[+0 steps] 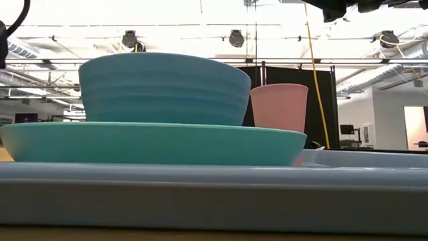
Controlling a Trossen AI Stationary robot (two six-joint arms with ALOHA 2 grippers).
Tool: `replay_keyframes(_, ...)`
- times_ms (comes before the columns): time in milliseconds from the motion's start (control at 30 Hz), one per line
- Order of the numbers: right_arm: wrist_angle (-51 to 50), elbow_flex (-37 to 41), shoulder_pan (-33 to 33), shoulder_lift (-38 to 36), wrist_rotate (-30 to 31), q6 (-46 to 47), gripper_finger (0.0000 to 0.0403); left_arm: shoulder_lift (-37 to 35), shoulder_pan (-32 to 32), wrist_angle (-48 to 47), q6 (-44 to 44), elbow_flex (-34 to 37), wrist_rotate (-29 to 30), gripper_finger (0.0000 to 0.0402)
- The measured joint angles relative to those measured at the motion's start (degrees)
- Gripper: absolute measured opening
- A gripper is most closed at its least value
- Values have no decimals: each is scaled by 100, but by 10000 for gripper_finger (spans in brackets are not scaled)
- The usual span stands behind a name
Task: Set up tray
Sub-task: Put the yellow napkin on the blue serving tray to the left of the blue plate
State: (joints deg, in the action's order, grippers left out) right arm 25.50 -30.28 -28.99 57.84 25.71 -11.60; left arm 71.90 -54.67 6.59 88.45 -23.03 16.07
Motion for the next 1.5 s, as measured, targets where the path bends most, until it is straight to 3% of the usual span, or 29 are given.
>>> replay_keyframes(133, -2, 0, 0, 0, 0, 0, 134, 0, -34, 20, -23, 0, 246, 146)
replay_keyframes(333, -2, 0, 0, 0, 0, 28, 134, 0, -66, 121, 38, 0, 103, 229)
replay_keyframes(533, -2, 0, 0, 0, 0, 39, 134, 0, -97, 267, 161, 0, 8, 262)
replay_keyframes(733, -2, 0, 0, 0, 0, 41, 134, 0, -99, 419, 299, 0, -393, 254)
replay_keyframes(1133, -2, 0, 1, 0, -2, 42, 134, -2, -86, 252, 950, 0, -1370, 188)
replay_keyframes(1333, -2, 0, 0, 0, -2, 44, 134, -2, -31, -22, 850, 2, -1306, 159)
replay_keyframes(1500, -2, 0, 0, 0, -2, 44, 134, -2, 239, -63, 54, 2, -943, 142)
